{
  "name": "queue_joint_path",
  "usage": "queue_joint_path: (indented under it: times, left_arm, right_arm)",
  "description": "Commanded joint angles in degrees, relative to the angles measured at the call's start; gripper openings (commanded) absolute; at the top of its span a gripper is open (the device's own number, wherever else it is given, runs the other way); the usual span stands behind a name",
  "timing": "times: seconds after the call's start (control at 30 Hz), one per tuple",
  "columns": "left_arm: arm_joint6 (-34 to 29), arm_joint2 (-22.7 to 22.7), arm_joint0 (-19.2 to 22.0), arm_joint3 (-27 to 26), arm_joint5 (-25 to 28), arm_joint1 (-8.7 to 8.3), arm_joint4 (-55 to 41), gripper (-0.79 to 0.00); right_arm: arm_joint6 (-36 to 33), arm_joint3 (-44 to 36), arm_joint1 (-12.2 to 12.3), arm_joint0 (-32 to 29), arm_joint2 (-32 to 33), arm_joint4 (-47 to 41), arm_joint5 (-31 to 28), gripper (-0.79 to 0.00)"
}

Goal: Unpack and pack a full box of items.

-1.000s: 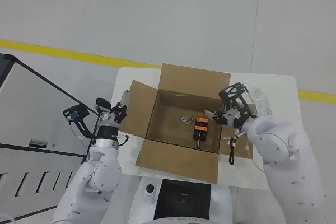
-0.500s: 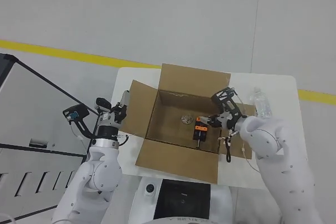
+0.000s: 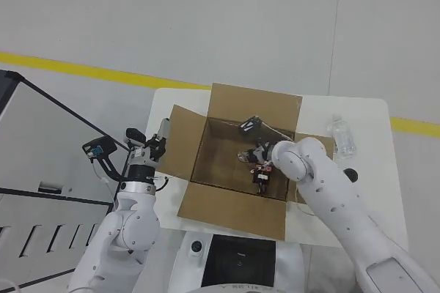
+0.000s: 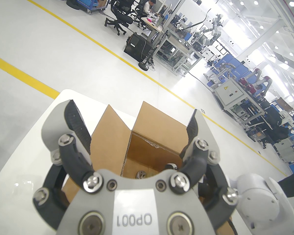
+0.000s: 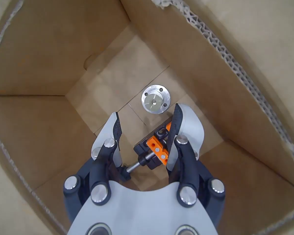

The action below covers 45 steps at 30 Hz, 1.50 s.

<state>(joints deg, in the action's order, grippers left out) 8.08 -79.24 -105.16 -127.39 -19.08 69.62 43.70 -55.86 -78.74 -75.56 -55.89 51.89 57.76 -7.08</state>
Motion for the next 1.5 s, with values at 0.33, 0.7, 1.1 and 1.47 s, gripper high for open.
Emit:
queue_joint_path:
  times: [0.33, 0.7, 1.1, 1.47]
  left_arm:
    - [0.00, 0.00, -0.01, 0.00, 0.01, 0.00, 0.00, 0.000]
    - [0.00, 0.00, -0.01, 0.00, 0.01, 0.00, 0.00, 0.000]
    - [0.00, 0.00, -0.01, 0.00, 0.01, 0.00, 0.00, 0.000]
    - [0.00, 0.00, -0.01, 0.00, 0.01, 0.00, 0.00, 0.000]
  right_arm:
    - [1.02, 16.75, -5.19, 10.64, -9.29, -5.71, 1.90, -0.413]
    - [2.71, 24.63, -7.99, 13.86, -13.56, -3.25, 5.19, -0.483]
    - [3.73, 25.90, -8.89, 14.43, -13.31, -2.88, 4.40, -0.785]
    - [2.90, 15.81, -6.82, 10.75, -9.14, -0.66, 2.27, -0.785]
